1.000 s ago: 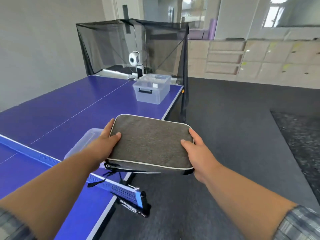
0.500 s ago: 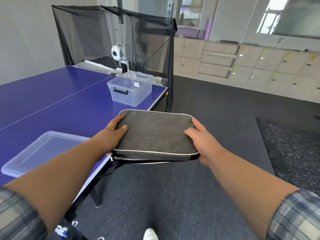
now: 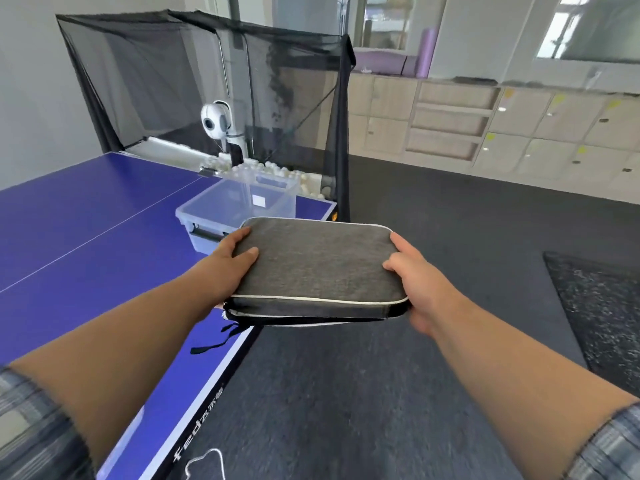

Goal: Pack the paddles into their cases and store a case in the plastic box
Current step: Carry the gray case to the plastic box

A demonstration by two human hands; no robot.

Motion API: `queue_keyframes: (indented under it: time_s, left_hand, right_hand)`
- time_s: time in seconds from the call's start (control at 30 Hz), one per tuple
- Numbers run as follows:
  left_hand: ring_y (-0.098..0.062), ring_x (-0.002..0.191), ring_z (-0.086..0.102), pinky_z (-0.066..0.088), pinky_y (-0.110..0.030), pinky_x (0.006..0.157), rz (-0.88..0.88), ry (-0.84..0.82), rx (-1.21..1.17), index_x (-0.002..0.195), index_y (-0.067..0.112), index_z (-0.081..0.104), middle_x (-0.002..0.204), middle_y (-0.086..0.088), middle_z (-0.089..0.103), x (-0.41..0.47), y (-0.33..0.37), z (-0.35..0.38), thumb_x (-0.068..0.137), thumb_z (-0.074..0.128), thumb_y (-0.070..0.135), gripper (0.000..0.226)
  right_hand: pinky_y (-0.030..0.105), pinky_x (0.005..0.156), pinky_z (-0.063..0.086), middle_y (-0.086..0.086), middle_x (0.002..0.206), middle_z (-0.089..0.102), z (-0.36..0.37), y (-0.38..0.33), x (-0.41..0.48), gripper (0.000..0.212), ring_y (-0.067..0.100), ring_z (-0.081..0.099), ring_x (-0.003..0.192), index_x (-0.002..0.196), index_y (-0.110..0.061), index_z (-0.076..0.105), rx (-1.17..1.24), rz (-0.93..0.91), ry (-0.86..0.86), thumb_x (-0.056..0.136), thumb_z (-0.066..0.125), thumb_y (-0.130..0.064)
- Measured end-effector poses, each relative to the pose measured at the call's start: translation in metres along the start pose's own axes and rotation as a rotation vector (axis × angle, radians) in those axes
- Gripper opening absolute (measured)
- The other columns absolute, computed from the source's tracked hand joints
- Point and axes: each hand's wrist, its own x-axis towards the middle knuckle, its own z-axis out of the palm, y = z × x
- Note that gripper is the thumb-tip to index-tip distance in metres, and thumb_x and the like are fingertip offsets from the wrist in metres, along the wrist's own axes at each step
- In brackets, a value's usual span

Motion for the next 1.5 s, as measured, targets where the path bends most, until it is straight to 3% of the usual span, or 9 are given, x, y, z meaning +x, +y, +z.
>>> queue_keyframes:
  time_s: [0.2,0.43,0.6,0.8,1.13,1.27,1.33,1.4,1.5]
  left_hand:
    - [-0.024,0.104,0.052,0.038,-0.034,0.081,-0.045,0.122,0.036,0.143,0.058,0.028,0.123,0.006,0.046,0.101,0.021,0.020,0.097,0.046,0.054,0.050]
    - [-0.009,0.081,0.052,0.036,-0.024,0.060,-0.182,0.290,0.031,0.140,0.065,0.024,0.114,0.001,0.051,0.212,0.041,0.046,0.096,0.042,0.058,0.048]
    - [-0.017,0.086,0.054,0.037,-0.030,0.068,-0.262,0.440,-0.008,0.138,0.068,0.022,0.114,0.005,0.050,0.268,0.053,0.043,0.095,0.042,0.058,0.048]
    - [-0.023,0.101,0.055,0.040,-0.036,0.084,-0.340,0.562,-0.085,0.141,0.063,0.024,0.124,0.005,0.052,0.325,0.025,0.017,0.097,0.044,0.053,0.050]
    - [-0.014,0.095,0.052,0.036,-0.027,0.082,-0.378,0.652,-0.206,0.145,0.058,0.022,0.120,0.014,0.045,0.467,-0.030,-0.020,0.098,0.045,0.050,0.053]
    - [-0.005,0.082,0.053,0.038,-0.026,0.071,-0.491,0.656,-0.268,0.144,0.063,0.014,0.120,0.015,0.049,0.495,-0.060,-0.005,0.098,0.043,0.052,0.056]
    - [-0.014,0.088,0.055,0.040,-0.029,0.074,-0.584,0.679,-0.329,0.145,0.063,0.007,0.124,0.016,0.048,0.502,-0.080,0.000,0.097,0.044,0.052,0.061]
    - [-0.022,0.096,0.053,0.040,-0.033,0.080,-0.726,0.718,-0.404,0.148,0.059,0.005,0.123,0.016,0.043,0.506,-0.097,0.005,0.095,0.047,0.051,0.068]
    - [-0.022,0.097,0.057,0.046,-0.038,0.079,-0.891,0.829,-0.550,0.145,0.054,0.024,0.122,0.017,0.053,0.510,-0.117,0.014,0.086,0.047,0.043,0.064]
  right_hand:
    - [0.041,0.099,0.054,-0.019,0.122,0.066,0.003,-0.012,0.133,0.064,0.008,0.069,0.107,0.134,-0.055,0.053,-0.017,-0.056,-0.023,0.073,0.058,-0.038]
    - [0.022,0.081,0.051,-0.031,0.118,0.063,0.007,-0.043,0.307,0.054,-0.008,0.067,0.096,0.131,-0.057,0.053,-0.098,-0.104,-0.198,0.078,0.060,-0.051]
    - [0.017,0.081,0.047,-0.037,0.109,0.057,0.038,-0.073,0.412,0.054,-0.013,0.067,0.093,0.136,-0.054,0.051,-0.142,-0.091,-0.359,0.084,0.061,-0.044]
    - [0.019,0.085,0.046,-0.033,0.115,0.053,0.113,-0.079,0.508,0.056,-0.008,0.058,0.109,0.142,-0.049,0.047,-0.208,-0.080,-0.541,0.089,0.063,-0.040]
    - [0.029,0.092,0.054,-0.037,0.109,0.057,0.230,-0.086,0.658,0.059,0.000,0.065,0.109,0.142,-0.049,0.047,-0.354,-0.057,-0.603,0.088,0.063,-0.029]
    - [0.029,0.093,0.051,-0.032,0.123,0.058,0.263,-0.076,0.702,0.067,-0.001,0.060,0.114,0.145,-0.051,0.039,-0.513,-0.021,-0.711,0.084,0.061,-0.033]
    - [0.026,0.085,0.051,-0.034,0.117,0.057,0.286,-0.070,0.717,0.072,-0.004,0.061,0.109,0.145,-0.054,0.036,-0.603,0.006,-0.789,0.080,0.063,-0.037]
    - [0.033,0.093,0.052,-0.025,0.125,0.058,0.310,-0.056,0.728,0.076,0.006,0.062,0.112,0.145,-0.055,0.033,-0.696,0.024,-0.860,0.077,0.062,-0.041]
    - [0.041,0.101,0.050,-0.010,0.127,0.063,0.338,-0.027,0.739,0.079,0.015,0.062,0.112,0.148,-0.057,0.026,-0.819,0.056,-0.926,0.075,0.055,-0.044]
